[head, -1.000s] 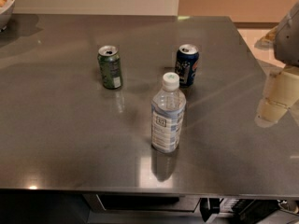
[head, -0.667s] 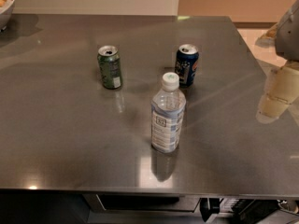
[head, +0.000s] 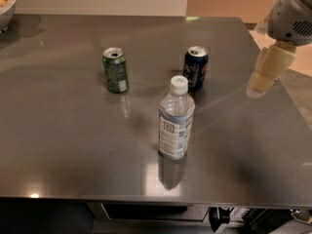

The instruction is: Move pepsi can near blue plastic bottle

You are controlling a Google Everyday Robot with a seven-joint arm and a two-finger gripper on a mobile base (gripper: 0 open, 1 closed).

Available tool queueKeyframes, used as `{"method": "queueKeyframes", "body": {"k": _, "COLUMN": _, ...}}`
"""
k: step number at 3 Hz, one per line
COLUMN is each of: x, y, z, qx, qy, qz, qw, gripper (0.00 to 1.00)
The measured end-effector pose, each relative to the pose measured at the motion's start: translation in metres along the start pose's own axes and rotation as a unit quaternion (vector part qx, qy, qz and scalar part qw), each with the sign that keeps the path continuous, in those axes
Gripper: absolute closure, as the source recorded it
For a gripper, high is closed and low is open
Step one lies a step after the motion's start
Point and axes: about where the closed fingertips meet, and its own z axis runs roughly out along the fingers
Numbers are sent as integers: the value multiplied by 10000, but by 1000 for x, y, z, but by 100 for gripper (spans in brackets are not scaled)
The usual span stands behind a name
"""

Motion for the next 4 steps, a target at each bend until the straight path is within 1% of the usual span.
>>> {"method": "queueKeyframes", "body": {"k": 1, "x": -19, "y": -30, "z": 26, "qx": 97, "qy": -265, "qz": 125, "qw": 9995, "gripper": 0}}
{"method": "queueKeyframes", "body": {"k": 2, "x": -37, "y": -59, "z": 53, "qx": 115, "qy": -512, "qz": 306, "qw": 9982, "gripper": 0}}
{"method": "queueKeyframes", "body": {"k": 3, "x": -49, "y": -78, "z": 78, "qx": 32, "qy": -671, "qz": 451, "qw": 9967, "gripper": 0}}
{"method": "queueKeyframes", "body": {"k": 4, "x": -57, "y": -89, "z": 101, "qx": -106, "qy": -762, "qz": 578, "qw": 9954, "gripper": 0}}
